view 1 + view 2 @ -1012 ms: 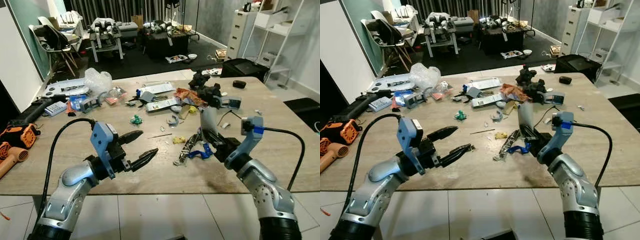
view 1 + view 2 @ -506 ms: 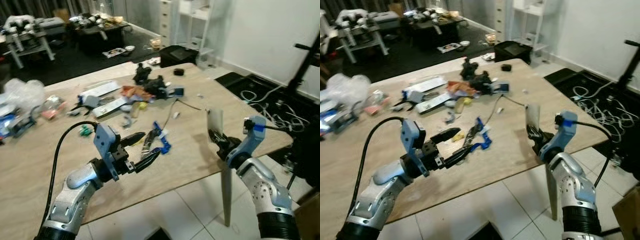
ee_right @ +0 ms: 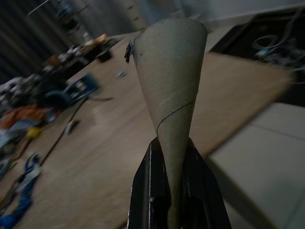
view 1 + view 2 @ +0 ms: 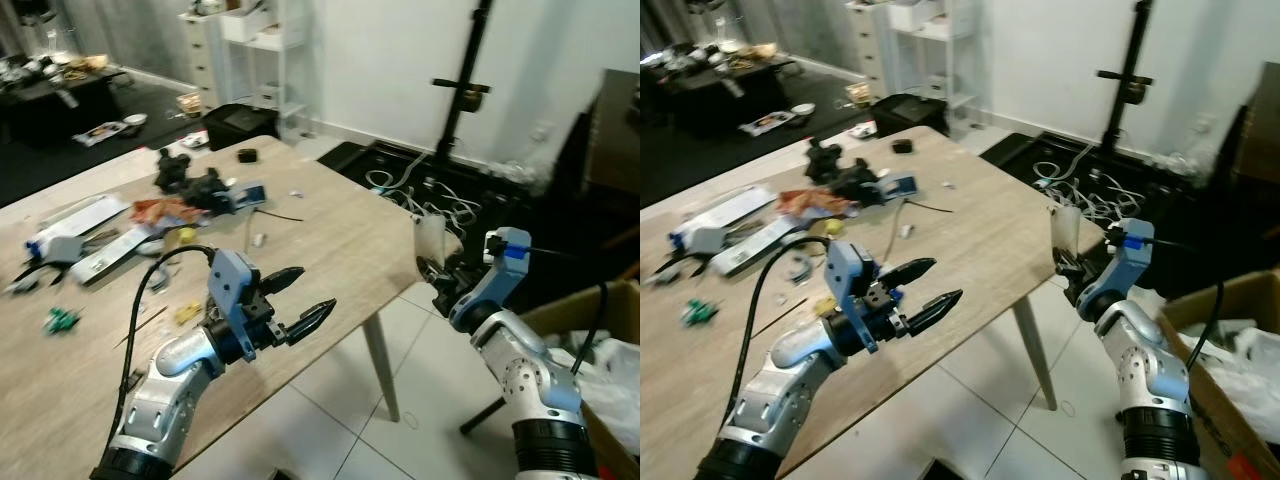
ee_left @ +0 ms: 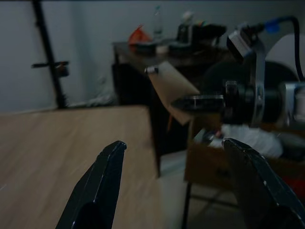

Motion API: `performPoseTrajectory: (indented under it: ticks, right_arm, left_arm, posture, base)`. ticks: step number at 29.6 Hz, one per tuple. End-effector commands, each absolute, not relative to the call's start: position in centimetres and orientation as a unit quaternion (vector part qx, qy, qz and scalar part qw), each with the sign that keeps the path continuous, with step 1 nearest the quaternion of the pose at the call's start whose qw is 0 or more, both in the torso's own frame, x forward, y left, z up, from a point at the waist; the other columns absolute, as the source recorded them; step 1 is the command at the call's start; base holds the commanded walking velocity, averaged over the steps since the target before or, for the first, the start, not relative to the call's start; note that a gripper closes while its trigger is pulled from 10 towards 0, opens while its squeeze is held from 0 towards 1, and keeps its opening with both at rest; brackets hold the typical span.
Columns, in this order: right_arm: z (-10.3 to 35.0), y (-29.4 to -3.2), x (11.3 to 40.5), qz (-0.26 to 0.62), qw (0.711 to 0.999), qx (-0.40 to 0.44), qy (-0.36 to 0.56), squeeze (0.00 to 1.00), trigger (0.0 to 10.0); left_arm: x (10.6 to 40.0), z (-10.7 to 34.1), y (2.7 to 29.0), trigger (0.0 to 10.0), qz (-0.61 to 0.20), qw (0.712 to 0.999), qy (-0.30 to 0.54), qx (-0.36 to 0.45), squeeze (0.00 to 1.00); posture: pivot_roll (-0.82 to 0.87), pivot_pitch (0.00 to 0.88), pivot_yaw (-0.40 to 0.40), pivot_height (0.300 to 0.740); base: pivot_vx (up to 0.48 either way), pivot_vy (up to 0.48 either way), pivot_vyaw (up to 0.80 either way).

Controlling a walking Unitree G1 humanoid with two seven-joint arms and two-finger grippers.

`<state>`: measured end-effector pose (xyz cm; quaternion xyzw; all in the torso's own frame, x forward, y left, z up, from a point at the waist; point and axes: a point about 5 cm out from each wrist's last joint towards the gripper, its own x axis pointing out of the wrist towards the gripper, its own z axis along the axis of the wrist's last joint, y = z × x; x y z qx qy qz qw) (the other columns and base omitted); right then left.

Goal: Picking trash to rubbish bin

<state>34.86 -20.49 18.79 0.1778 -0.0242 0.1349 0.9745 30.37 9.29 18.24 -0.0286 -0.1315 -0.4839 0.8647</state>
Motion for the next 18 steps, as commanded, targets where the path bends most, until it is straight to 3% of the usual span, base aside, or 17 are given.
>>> performPoseTrajectory:
  ticks: [1, 5, 10, 13, 18]
  right_arm:
    - [18.9, -20.4, 34.9, 0.133, 0.975, 0.175, -0.030, 0.00, 10.0]
    - [18.6, -19.8, 35.1, 0.136, 0.976, 0.170, -0.025, 0.00, 10.0]
    - [18.0, -18.1, 34.9, 0.152, 0.973, 0.175, -0.017, 0.00, 10.0]
    - [16.9, -15.7, 34.3, 0.163, 0.969, 0.186, -0.007, 0.00, 10.0]
    - [16.6, -14.5, 34.2, 0.178, 0.969, 0.169, -0.002, 0.00, 10.0]
  left_arm:
    - [30.3, 17.8, 8.7, 10.0, -0.488, 0.863, -0.125, -0.026, 0.00]
    - [30.4, 17.7, 7.8, 10.0, -0.485, 0.864, -0.129, -0.041, 0.00]
    - [30.6, 17.7, 7.0, 10.0, -0.478, 0.866, -0.137, -0.061, 0.00]
    - [30.8, 17.8, 6.6, 10.0, -0.463, 0.870, -0.142, -0.089, 0.00]
    - [31.2, 17.8, 6.9, 10.0, -0.449, 0.877, -0.146, -0.092, 0.00]
  posture:
    - [-0.23, 0.103, 0.061, 0.740]
    - [-0.24, 0.089, 0.051, 0.740]
    - [-0.25, 0.094, 0.051, 0.740]
    - [-0.26, 0.101, 0.061, 0.740]
    - [-0.27, 0.101, 0.056, 0.740]
  base:
    - [0.000, 0.000, -0.78]
    - [0.000, 0.000, -0.78]
    - [0.000, 0.000, -0.78]
    - [0.000, 0.000, -0.78]
    - [0.000, 0.000, -0.79]
